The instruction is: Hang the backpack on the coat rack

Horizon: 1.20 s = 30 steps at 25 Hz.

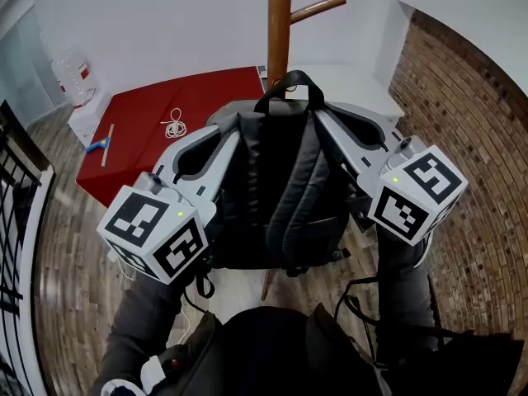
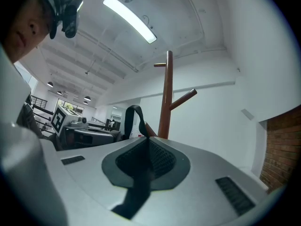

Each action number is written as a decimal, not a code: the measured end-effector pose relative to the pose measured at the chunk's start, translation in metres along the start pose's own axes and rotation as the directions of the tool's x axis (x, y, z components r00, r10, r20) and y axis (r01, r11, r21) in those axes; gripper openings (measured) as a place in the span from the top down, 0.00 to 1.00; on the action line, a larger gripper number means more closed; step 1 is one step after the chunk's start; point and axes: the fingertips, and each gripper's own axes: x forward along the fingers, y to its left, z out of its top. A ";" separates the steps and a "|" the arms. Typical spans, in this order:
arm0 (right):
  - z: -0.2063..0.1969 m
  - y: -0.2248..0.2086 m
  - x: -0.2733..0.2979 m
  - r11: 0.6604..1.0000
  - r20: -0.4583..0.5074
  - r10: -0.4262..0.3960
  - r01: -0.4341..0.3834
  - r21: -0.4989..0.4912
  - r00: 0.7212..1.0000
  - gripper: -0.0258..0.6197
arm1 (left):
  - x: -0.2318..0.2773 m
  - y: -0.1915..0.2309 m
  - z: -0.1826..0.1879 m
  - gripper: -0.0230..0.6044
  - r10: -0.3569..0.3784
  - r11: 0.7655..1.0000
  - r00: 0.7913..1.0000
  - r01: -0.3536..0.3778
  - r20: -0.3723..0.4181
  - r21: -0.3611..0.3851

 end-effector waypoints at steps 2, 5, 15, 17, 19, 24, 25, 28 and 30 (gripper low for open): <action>-0.005 -0.005 0.003 1.000 -0.010 0.000 0.000 0.009 1.000 0.93 | 0.005 0.003 -0.005 0.89 -0.007 1.000 1.000 0.007 -0.011 -0.017; -0.012 -0.010 0.008 1.000 -0.021 0.001 -0.001 0.021 1.000 0.93 | 0.010 0.007 -0.012 0.89 -0.010 1.000 1.000 0.010 -0.020 -0.030; -0.016 -0.012 0.011 1.000 -0.019 -0.013 0.014 0.025 1.000 0.93 | 0.012 0.009 -0.016 0.89 -0.038 0.998 0.999 0.037 -0.024 -0.054; -0.016 -0.010 0.007 1.000 -0.018 -0.010 0.011 0.022 1.000 0.93 | 0.009 0.004 -0.016 0.89 -0.042 0.998 0.999 0.041 -0.022 -0.057; -0.016 -0.006 0.003 1.000 -0.017 0.002 -0.001 0.019 1.000 0.93 | 0.004 -0.001 -0.015 0.89 -0.034 0.998 0.999 0.033 -0.019 -0.054; -0.007 0.000 -0.003 0.997 -0.023 0.073 -0.073 0.020 0.997 0.93 | -0.004 -0.009 -0.007 0.89 0.035 0.999 0.999 -0.036 -0.030 -0.040; -0.006 0.001 -0.005 0.996 -0.025 0.092 -0.092 0.021 0.995 0.93 | -0.006 -0.011 -0.005 0.89 0.054 0.998 0.998 -0.055 -0.031 -0.039; -0.002 0.002 -0.011 0.987 -0.023 0.157 -0.157 0.022 0.987 0.93 | -0.011 -0.022 -0.003 0.89 0.115 0.993 0.993 -0.116 -0.029 -0.034; 0.001 0.002 -0.016 0.981 -0.012 0.193 -0.192 0.022 0.981 0.93 | -0.013 -0.030 -0.001 0.89 0.142 0.990 0.990 -0.142 -0.025 -0.021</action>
